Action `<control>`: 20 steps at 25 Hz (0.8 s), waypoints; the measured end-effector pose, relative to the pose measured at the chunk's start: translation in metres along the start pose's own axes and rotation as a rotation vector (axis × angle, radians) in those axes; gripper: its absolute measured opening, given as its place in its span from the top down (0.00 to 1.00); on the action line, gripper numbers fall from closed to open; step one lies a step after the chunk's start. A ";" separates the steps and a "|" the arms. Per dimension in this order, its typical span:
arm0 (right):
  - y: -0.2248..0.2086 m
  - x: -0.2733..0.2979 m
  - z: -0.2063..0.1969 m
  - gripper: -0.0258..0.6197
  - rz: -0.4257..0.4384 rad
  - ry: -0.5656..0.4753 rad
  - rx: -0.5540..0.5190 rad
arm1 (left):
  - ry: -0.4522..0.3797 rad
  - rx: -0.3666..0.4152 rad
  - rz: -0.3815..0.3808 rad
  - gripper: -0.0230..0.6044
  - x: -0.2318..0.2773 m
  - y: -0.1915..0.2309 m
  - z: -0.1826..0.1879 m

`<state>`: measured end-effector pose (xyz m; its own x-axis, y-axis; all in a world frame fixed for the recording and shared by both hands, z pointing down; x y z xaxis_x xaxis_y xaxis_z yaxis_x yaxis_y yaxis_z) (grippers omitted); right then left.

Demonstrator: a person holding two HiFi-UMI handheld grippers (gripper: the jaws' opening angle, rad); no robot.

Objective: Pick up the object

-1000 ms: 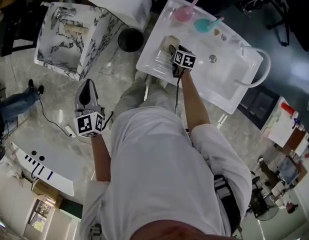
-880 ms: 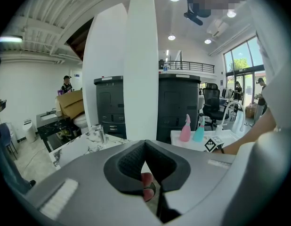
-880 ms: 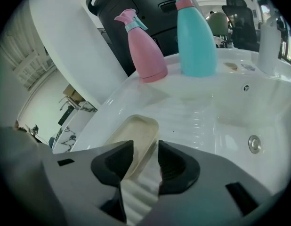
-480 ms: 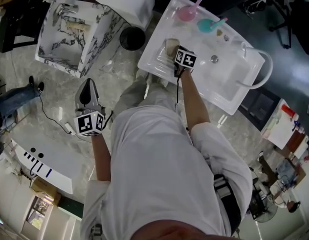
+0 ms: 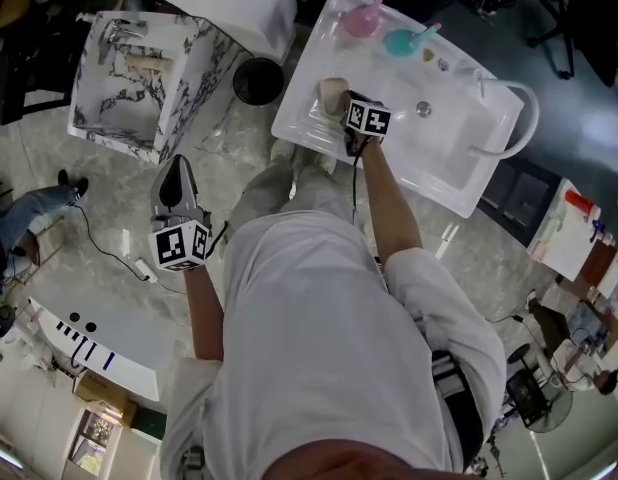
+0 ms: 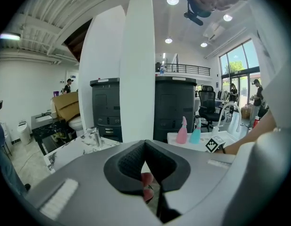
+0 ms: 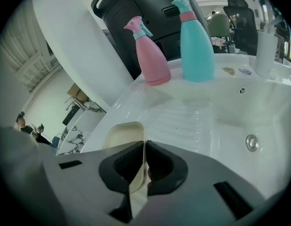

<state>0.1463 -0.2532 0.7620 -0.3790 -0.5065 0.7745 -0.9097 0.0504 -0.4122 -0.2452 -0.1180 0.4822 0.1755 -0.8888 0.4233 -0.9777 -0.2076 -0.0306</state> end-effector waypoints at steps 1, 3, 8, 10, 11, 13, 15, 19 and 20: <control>0.001 -0.004 0.000 0.93 0.006 -0.008 0.003 | -0.003 0.003 -0.014 0.96 0.002 -0.001 0.001; 0.002 -0.014 0.002 0.93 0.017 -0.028 0.005 | -0.011 0.010 -0.045 0.96 0.007 -0.004 0.004; 0.006 -0.044 0.015 0.93 0.026 -0.108 -0.004 | -0.038 0.024 -0.128 0.96 0.023 -0.011 0.012; 0.009 -0.059 0.023 0.93 0.026 -0.147 -0.012 | -0.049 0.031 -0.164 0.96 0.031 -0.015 0.016; 0.010 -0.066 0.026 0.93 0.030 -0.169 -0.017 | -0.054 0.035 -0.180 0.96 0.035 -0.017 0.018; 0.014 -0.083 0.033 0.93 0.036 -0.218 -0.026 | -0.065 0.047 -0.211 0.96 0.042 -0.021 0.023; 0.017 -0.102 0.040 0.93 0.029 -0.274 -0.035 | -0.077 0.062 -0.243 0.96 0.050 -0.026 0.029; 0.027 -0.140 0.055 0.93 0.018 -0.381 -0.063 | -0.103 0.085 -0.301 0.96 0.066 -0.034 0.042; 0.029 -0.150 0.058 0.93 0.014 -0.407 -0.070 | -0.111 0.091 -0.316 0.96 0.071 -0.037 0.046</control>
<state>0.1866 -0.2262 0.6061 -0.3058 -0.8038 0.5103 -0.9197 0.1106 -0.3768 -0.1917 -0.1920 0.4715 0.4843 -0.8128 0.3238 -0.8597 -0.5107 0.0040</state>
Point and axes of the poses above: the fingertips, and each gripper's own axes: x forward along the fingers, y to its left, z out of its top, the point moved 8 cm from there along -x, backward along the fingers, and after that the axes turned 1 degree about y, right-handed, at the moved point
